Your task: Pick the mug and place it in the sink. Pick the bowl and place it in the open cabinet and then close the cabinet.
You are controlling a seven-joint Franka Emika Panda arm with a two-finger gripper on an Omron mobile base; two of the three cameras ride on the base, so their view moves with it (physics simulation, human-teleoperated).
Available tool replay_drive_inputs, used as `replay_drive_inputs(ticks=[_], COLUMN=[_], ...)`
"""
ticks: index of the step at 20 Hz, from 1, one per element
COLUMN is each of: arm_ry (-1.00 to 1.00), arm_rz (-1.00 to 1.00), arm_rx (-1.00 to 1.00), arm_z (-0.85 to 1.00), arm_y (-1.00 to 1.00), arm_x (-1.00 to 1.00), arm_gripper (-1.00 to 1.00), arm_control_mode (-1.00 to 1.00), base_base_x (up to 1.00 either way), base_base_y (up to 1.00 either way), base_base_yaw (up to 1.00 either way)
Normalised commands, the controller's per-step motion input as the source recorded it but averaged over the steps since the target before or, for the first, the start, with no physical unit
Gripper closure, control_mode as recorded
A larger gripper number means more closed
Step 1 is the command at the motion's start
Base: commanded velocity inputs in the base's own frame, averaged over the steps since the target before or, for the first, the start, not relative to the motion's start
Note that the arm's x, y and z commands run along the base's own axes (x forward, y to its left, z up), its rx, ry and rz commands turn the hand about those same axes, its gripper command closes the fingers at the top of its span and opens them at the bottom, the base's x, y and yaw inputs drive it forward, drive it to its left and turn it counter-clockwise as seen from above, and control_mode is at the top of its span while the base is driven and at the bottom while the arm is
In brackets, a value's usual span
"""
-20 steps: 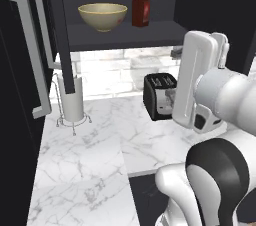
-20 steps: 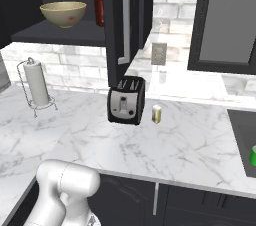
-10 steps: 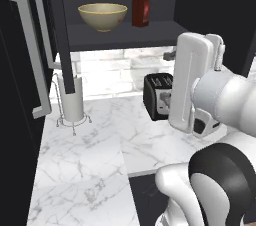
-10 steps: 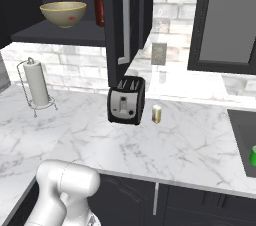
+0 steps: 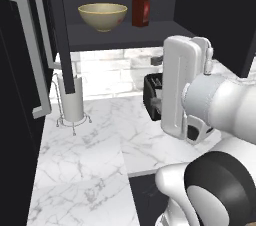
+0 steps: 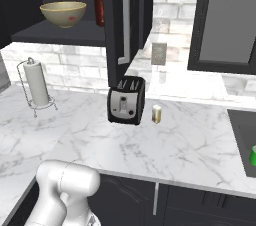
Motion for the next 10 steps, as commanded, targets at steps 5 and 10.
replay_drive_inputs(ticks=[5,10], arm_ry=[0.0,0.0], arm_rz=[0.03,0.0], arm_rx=[-0.02,0.0], arm_z=[0.0,0.0], arm_y=[0.12,0.02], arm_x=[-0.19,-0.19], arm_gripper=[-1.0,-1.0], arm_control_mode=[-1.0,-1.0], base_base_x=[0.0,0.0], base_base_y=[0.0,0.0], base_base_yaw=[0.0,0.0])
